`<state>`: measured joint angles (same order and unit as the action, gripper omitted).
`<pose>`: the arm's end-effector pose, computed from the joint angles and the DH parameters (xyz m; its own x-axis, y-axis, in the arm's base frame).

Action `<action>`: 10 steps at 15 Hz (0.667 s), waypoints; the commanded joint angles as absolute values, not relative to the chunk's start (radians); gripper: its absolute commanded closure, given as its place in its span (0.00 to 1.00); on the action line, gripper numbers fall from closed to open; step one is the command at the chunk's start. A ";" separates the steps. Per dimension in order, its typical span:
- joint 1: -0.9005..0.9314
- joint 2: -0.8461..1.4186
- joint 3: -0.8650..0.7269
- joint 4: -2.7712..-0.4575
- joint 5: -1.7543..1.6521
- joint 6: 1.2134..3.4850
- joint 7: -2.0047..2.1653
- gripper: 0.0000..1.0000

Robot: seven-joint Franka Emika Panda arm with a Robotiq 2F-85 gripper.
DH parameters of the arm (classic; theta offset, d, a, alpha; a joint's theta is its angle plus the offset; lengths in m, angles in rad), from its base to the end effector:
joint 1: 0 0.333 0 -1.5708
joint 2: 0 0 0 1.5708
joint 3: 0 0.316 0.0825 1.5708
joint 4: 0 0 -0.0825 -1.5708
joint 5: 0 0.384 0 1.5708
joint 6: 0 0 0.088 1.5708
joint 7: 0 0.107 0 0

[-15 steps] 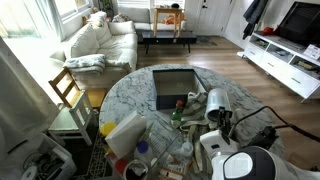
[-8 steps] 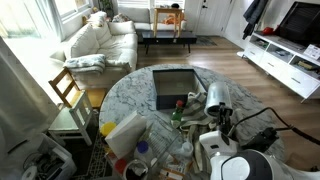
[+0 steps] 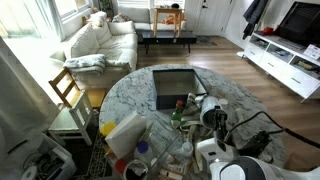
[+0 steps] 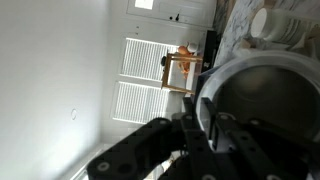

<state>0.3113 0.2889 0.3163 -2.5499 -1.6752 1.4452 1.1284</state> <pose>0.3855 0.1438 0.1991 0.7801 0.6145 -0.1182 0.0533 0.1229 0.9910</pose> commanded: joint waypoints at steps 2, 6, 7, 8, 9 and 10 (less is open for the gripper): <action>0.303 0.315 0.318 -2.549 -1.703 1.434 1.133 1.00; 0.297 0.312 0.319 -2.548 -1.695 1.448 1.130 1.00; 0.293 0.303 0.319 -2.546 -1.687 1.454 1.126 0.74; 0.281 0.276 0.321 -2.545 -1.677 1.486 1.120 0.72; 0.271 0.254 0.321 -2.544 -1.671 1.511 1.112 0.67; 0.256 0.221 0.321 -2.544 -1.664 1.548 1.100 0.58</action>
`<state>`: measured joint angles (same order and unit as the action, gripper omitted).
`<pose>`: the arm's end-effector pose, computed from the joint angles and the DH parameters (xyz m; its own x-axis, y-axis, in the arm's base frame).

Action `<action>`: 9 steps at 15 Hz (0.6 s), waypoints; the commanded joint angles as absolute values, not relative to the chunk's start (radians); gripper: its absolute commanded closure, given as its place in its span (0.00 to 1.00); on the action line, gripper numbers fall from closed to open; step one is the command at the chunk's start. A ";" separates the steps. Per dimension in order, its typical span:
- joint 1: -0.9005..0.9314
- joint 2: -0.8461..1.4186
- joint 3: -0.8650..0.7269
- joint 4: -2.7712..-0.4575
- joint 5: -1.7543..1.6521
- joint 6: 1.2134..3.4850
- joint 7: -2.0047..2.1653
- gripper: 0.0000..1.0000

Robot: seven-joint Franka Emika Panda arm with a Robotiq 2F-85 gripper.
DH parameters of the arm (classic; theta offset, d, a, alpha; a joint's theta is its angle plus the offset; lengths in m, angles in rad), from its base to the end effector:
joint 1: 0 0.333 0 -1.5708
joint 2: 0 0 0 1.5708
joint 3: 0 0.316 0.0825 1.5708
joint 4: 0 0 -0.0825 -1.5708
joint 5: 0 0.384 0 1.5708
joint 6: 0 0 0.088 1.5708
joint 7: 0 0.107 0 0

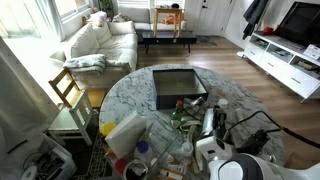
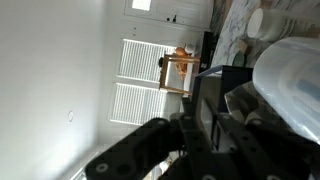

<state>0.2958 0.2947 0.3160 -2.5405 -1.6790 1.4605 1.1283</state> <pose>0.3902 0.1410 0.1974 0.7843 0.6097 -0.1145 0.0603 0.1087 0.9922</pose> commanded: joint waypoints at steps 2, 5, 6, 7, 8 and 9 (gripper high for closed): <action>0.228 0.154 0.313 -2.541 -1.649 1.626 1.070 0.44; 0.188 0.054 0.286 -2.528 -1.572 1.771 1.004 0.20; 0.177 0.024 0.270 -2.526 -1.534 1.820 0.987 0.13; 0.169 -0.005 0.255 -2.521 -1.496 1.867 0.969 0.05; 0.163 -0.033 0.238 -2.520 -1.459 1.918 0.953 0.01; 0.157 -0.054 0.220 -2.524 -1.421 1.963 0.939 0.00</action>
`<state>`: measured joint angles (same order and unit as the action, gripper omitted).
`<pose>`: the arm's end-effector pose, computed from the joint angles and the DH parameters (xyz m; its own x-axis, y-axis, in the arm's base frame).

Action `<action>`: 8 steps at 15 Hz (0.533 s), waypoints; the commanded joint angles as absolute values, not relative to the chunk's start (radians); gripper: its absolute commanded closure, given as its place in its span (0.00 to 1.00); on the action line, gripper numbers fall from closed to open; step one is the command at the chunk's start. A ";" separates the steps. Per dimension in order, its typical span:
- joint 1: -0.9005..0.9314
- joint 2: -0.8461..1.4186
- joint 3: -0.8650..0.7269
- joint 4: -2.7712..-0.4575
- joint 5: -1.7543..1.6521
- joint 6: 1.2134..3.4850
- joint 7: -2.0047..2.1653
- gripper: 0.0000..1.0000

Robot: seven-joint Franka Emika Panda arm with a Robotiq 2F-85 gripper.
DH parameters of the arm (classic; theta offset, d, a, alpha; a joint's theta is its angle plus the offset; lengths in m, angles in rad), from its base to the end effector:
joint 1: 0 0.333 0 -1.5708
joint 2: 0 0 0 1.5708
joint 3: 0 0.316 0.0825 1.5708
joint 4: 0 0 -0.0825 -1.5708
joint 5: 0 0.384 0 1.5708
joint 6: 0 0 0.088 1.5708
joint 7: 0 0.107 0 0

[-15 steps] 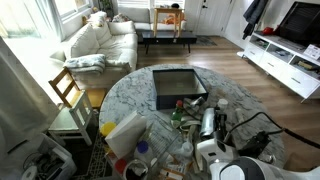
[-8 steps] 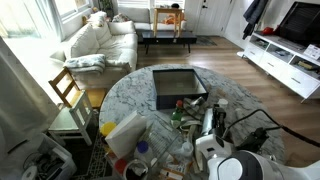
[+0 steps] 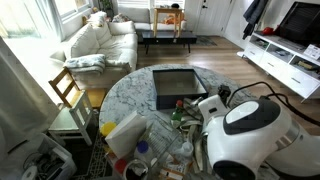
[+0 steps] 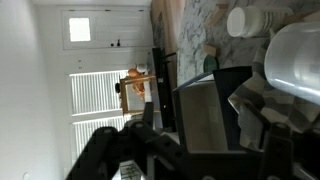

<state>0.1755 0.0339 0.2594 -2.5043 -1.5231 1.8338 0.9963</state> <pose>0.4326 0.1128 0.2814 0.8588 0.5098 0.0496 0.0857 -0.2384 0.9674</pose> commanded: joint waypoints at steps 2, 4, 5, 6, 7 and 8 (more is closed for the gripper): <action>0.150 -0.088 0.186 -2.528 -1.340 2.050 0.897 0.00; 0.148 -0.112 0.159 -2.535 -1.259 2.141 0.841 0.00; 0.148 -0.121 0.148 -2.540 -1.214 2.185 0.807 0.00; 0.148 -0.129 0.139 -2.547 -1.175 2.231 0.769 0.00; 0.150 -0.139 0.134 -2.557 -1.142 2.269 0.724 0.00; 0.152 -0.147 0.131 -2.567 -1.111 2.304 0.680 0.00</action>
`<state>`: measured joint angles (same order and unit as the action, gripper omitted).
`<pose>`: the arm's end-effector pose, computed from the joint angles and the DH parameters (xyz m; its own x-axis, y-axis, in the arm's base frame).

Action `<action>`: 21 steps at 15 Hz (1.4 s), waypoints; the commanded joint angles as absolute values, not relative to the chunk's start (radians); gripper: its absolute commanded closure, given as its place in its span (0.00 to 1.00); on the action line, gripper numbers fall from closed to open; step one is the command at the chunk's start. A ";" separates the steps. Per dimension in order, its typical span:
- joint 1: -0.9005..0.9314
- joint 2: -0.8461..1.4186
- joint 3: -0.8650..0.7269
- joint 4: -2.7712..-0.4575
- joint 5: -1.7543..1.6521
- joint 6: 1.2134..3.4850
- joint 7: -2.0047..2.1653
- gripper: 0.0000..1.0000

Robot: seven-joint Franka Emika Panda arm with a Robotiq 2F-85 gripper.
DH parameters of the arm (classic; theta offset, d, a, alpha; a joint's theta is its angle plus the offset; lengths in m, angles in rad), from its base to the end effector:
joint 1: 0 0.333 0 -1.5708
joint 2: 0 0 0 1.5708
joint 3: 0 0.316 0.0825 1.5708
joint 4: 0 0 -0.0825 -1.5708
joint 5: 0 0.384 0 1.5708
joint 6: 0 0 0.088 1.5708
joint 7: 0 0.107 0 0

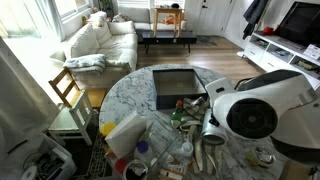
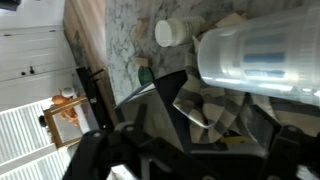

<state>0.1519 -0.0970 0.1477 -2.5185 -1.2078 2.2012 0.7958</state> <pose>0.4358 0.1002 0.3123 0.9020 0.4176 0.1092 0.1854 -0.6033 0.7757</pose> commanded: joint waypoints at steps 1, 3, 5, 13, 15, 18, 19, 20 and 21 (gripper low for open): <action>0.155 -0.155 0.132 -2.578 -1.081 2.330 0.627 0.00; 0.163 -0.168 0.138 -2.609 -1.027 2.392 0.534 0.00; 0.171 -0.178 0.148 -2.646 -0.979 2.440 0.459 0.00; 0.185 -0.260 0.163 -2.745 -0.859 2.476 0.255 0.00; 0.191 -0.267 0.168 -2.767 -0.829 2.489 0.227 0.25; 0.191 -0.235 0.181 -2.759 -0.805 2.497 0.223 0.42; 0.188 -0.220 0.190 -2.747 -0.814 2.497 0.240 0.49; 0.185 -0.215 0.195 -2.748 -0.825 2.503 0.253 0.58; 0.182 -0.208 0.198 -2.747 -0.831 2.509 0.263 0.65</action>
<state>0.1923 -0.2278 0.1817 -2.7470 -0.8384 2.4817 0.2509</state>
